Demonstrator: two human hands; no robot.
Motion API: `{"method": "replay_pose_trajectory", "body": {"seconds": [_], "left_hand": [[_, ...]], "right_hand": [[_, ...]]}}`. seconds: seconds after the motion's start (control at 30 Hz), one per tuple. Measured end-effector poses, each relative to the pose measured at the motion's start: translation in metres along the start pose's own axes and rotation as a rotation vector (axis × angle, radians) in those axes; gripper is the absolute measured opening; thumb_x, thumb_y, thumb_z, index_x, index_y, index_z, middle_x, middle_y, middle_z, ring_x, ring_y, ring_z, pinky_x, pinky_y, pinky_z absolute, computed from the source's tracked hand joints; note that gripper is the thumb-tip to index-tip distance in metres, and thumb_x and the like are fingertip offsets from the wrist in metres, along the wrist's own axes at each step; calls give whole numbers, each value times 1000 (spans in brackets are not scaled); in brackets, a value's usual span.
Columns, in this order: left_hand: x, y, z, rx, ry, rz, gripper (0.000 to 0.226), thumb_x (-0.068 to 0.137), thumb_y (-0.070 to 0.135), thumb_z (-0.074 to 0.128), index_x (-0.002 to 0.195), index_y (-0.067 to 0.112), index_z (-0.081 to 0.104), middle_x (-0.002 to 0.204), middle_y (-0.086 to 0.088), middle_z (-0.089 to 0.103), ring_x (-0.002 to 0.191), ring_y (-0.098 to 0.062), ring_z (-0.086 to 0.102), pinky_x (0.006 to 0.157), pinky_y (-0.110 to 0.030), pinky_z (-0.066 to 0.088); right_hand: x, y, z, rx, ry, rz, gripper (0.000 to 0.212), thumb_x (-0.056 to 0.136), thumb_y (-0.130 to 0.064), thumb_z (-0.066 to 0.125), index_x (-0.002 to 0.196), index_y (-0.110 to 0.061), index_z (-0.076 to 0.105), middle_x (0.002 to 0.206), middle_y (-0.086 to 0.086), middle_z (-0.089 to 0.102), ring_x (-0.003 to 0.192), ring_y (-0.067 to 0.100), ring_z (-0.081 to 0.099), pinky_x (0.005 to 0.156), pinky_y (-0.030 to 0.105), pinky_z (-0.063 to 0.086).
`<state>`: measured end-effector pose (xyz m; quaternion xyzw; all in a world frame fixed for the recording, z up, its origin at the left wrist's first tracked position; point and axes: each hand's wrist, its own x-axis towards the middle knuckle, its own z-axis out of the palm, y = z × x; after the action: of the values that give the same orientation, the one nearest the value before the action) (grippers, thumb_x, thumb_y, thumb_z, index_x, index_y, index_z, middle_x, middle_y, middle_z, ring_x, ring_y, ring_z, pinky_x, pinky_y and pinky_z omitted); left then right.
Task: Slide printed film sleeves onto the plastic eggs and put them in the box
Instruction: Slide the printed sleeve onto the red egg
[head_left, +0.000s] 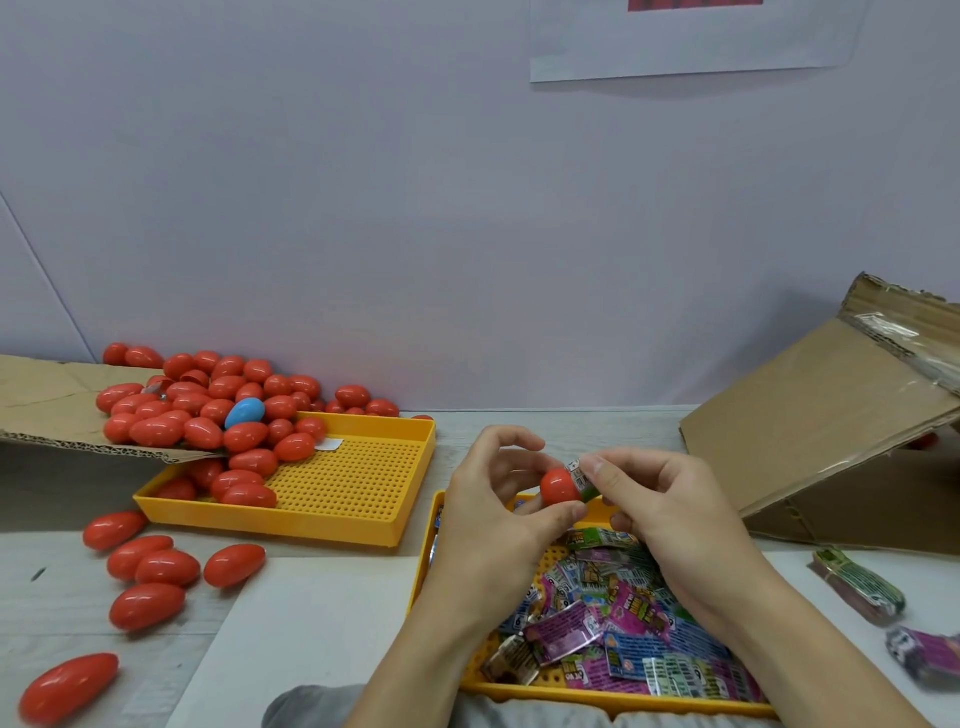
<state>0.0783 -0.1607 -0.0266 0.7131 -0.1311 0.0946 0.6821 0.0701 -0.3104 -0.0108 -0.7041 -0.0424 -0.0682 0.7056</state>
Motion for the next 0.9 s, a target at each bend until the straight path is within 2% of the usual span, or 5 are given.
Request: {"method": "replay_pose_trajectory", "body": {"seconds": [0.1, 0.27, 0.53, 0.8, 0.9], "left_hand": [[0, 1, 0, 8, 7, -1, 51, 71, 0, 86, 104, 26, 58, 96, 13, 70, 96, -6, 69, 75, -17, 56], [-1, 2, 1, 36, -6, 13, 50, 72, -1, 84, 104, 25, 57, 95, 15, 67, 96, -3, 67, 74, -14, 55], [-1, 3, 2, 36, -1, 16, 49, 72, -6, 83, 102, 23, 57, 94, 5, 66, 94, -3, 67, 76, -18, 57], [-1, 4, 3, 83, 5, 26, 50, 71, -4, 84, 103, 23, 56, 95, 5, 66, 95, -2, 67, 76, -16, 56], [-2, 4, 3, 87, 10, 26, 50, 71, -3, 84, 103, 23, 57, 96, 4, 66, 96, -2, 66, 75, -15, 55]], "right_hand": [[1, 1, 0, 10, -21, 20, 22, 73, -42, 66, 84, -28, 80, 85, -2, 77, 80, 5, 69, 65, 18, 50], [2, 3, -1, 28, -37, 75, 25, 77, -40, 64, 87, -23, 80, 92, 5, 76, 100, 28, 66, 93, 48, 50], [1, 2, -1, 88, -69, 129, 26, 76, -38, 63, 84, -20, 80, 87, 6, 76, 82, 14, 64, 78, 35, 48], [2, 4, -2, 99, -56, 137, 25, 74, -38, 66, 87, -23, 80, 92, 5, 77, 90, 18, 67, 83, 39, 50], [0, 3, -1, 50, -54, 102, 21, 75, -39, 67, 86, -28, 80, 90, 1, 77, 86, 12, 70, 74, 28, 51]]}}
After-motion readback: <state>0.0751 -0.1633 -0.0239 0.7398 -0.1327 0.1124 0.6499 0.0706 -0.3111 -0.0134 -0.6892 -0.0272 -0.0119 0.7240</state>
